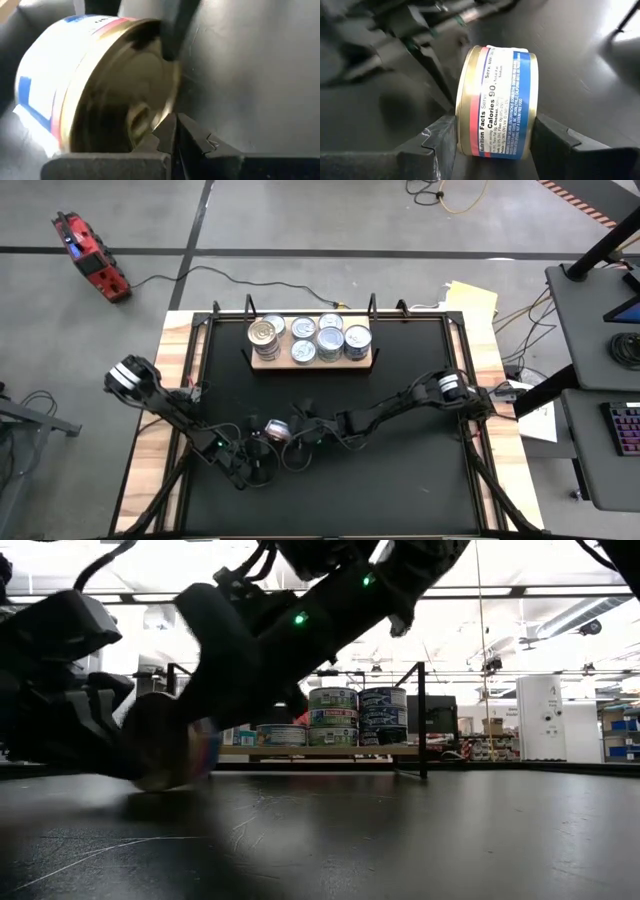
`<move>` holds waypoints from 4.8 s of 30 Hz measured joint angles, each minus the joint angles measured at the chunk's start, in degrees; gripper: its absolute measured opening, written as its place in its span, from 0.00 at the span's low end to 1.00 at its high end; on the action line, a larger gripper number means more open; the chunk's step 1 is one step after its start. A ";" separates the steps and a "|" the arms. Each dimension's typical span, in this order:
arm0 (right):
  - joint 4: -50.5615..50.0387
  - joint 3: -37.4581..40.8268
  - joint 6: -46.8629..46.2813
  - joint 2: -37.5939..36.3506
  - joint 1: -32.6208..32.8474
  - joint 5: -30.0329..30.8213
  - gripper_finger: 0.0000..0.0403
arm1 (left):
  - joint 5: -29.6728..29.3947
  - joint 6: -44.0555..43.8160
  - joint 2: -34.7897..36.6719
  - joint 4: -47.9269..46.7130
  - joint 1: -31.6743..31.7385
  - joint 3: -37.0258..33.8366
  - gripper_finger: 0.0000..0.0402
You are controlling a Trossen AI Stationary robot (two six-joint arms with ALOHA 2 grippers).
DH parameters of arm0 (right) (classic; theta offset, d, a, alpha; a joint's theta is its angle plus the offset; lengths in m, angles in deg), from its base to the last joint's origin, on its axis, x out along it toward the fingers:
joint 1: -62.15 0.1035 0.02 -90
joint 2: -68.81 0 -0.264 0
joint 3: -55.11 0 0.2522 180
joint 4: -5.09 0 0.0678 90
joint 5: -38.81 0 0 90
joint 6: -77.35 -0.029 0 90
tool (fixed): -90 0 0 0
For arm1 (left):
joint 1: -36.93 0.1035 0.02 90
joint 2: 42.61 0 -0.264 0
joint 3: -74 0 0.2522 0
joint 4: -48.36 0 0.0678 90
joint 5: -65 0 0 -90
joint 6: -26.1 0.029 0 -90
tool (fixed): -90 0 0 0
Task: Stack canned seafood by type on shelf
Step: Stack the blue tuna can on top of the other blue tuna cans on the shelf
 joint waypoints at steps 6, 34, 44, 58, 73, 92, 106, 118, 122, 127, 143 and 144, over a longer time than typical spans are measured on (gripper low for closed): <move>-11.45 0.06 -0.01 -4.41 -0.52 1.76 0.48 | 0.02 3.92 2.68 -0.33 -0.42 0.08 0.00; 47.76 48.29 -19.00 -30.57 -1.39 -4.57 0.48 | -23.94 52.16 5.72 0.68 0.90 7.51 0.00; 63.01 49.20 -29.62 -22.49 -5.40 -16.33 0.48 | -22.18 89.69 19.42 1.84 8.60 6.47 0.00; 74.10 45.70 -31.96 -14.15 -5.46 -18.25 0.48 | 49.10 68.00 44.62 1.08 30.24 3.61 0.00; 73.35 43.05 -32.71 -13.41 -11.28 -21.61 0.48 | 36.53 68.34 39.98 -3.54 29.96 5.79 0.00; 73.51 43.23 1.50 -13.50 -6.98 -19.37 0.48 | 40.12 32.80 36.16 0.44 29.91 2.24 0.05; 71.02 43.09 8.51 -13.50 -5.82 -16.13 0.48 | 38.99 28.89 32.63 0.94 29.96 2.21 0.58; 65.98 40.89 15.63 -13.39 -4.59 -12.55 0.48 | 32.12 23.70 30.17 0.81 29.87 2.03 0.73; 66.24 40.89 15.79 -13.39 -4.47 -12.02 0.48 | 29.99 23.75 30.14 1.49 29.94 2.03 0.72; 66.59 40.03 15.70 -13.39 -4.22 -12.90 0.48 | 26.47 23.94 30.04 2.02 29.99 2.03 0.72; 61.37 35.77 17.79 -13.41 -3.71 -12.45 0.48 | 34.22 21.96 29.93 4.06 30.18 2.03 0.53; 60.15 35.20 17.76 -13.41 -3.71 -12.25 0.49 | 34.39 21.78 29.93 3.87 30.18 2.03 0.49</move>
